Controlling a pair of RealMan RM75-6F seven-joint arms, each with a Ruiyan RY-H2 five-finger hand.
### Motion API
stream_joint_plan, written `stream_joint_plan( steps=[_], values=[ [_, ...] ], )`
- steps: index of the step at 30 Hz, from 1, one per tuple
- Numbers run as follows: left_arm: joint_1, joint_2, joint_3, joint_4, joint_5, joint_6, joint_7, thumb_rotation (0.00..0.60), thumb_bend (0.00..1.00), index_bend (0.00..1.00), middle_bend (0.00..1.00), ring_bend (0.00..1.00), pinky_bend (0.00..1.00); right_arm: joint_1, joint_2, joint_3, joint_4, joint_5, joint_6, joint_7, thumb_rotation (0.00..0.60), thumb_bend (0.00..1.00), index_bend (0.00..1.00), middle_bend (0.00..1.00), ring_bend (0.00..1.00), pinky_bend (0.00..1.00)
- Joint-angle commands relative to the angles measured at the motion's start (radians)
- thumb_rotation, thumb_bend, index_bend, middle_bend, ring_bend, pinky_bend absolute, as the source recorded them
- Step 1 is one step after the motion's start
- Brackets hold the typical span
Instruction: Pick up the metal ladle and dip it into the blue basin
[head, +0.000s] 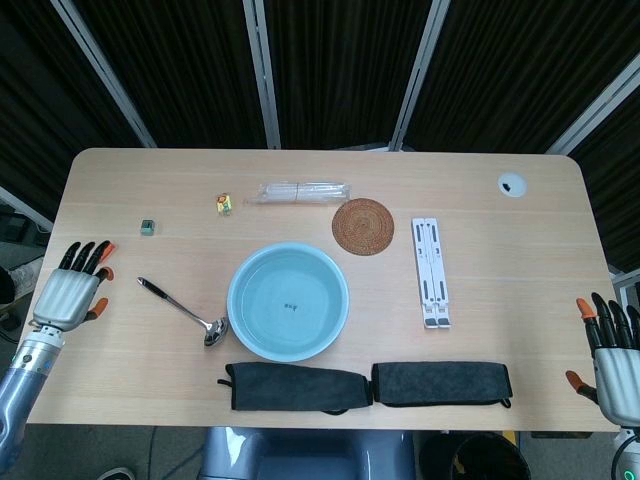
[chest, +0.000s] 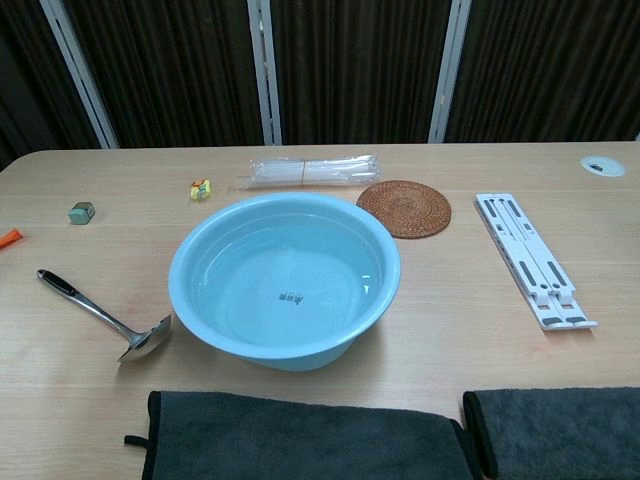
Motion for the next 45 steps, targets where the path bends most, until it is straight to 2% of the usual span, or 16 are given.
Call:
stream_joint_plan(
  steps=[1, 12, 18, 22, 25, 32, 42, 45],
  values=[
    [-0.048, -0.069, -0.003, 0.100, -0.025, -0.078, -0.043, 0.600, 0.33, 0.40, 0.00, 0.00, 0.00, 0.000, -0.001, 0.003, 0.002, 0.006, 0.001, -0.001, 0.600, 0.00, 0.00, 0.00, 0.00, 0.00],
    [-0.123, -0.227, 0.025, 0.265, -0.019, -0.198, -0.131, 0.600, 0.33, 0.41, 0.00, 0.00, 0.00, -0.004, 0.009, 0.010, 0.008, 0.025, 0.003, 0.018, 0.600, 0.00, 0.00, 0.00, 0.00, 0.00],
    [-0.165, -0.304, 0.044, 0.328, 0.021, -0.200, -0.191, 0.600, 0.32, 0.42, 0.00, 0.00, 0.00, -0.009, 0.021, 0.011, 0.007, 0.025, 0.014, 0.042, 0.600, 0.00, 0.00, 0.00, 0.00, 0.00],
    [-0.182, -0.328, 0.051, 0.347, 0.028, -0.205, -0.206, 0.600, 0.25, 0.43, 0.00, 0.00, 0.00, -0.013, 0.027, 0.015, 0.009, 0.029, 0.022, 0.057, 0.600, 0.00, 0.00, 0.00, 0.00, 0.00],
    [-0.194, -0.341, 0.054, 0.350, 0.034, -0.208, -0.221, 0.600, 0.23, 0.43, 0.00, 0.00, 0.00, -0.015, 0.030, 0.016, 0.009, 0.028, 0.027, 0.063, 0.600, 0.00, 0.00, 0.00, 0.00, 0.00],
    [-0.207, -0.336, 0.076, 0.314, 0.059, -0.197, -0.233, 0.600, 0.23, 0.46, 0.00, 0.00, 0.00, -0.018, 0.033, 0.023, 0.010, 0.040, 0.033, 0.071, 0.600, 0.00, 0.00, 0.00, 0.00, 0.00],
    [-0.194, -0.189, 0.092, 0.085, 0.036, -0.196, -0.163, 0.600, 0.23, 0.48, 0.00, 0.00, 0.00, -0.020, 0.031, 0.022, 0.012, 0.036, 0.041, 0.066, 0.600, 0.00, 0.00, 0.00, 0.00, 0.00],
    [-0.194, -0.174, 0.091, 0.066, 0.025, -0.204, -0.150, 0.600, 0.24, 0.48, 0.00, 0.00, 0.00, -0.020, 0.030, 0.022, 0.012, 0.035, 0.041, 0.064, 0.600, 0.00, 0.00, 0.00, 0.00, 0.00]
  ],
)
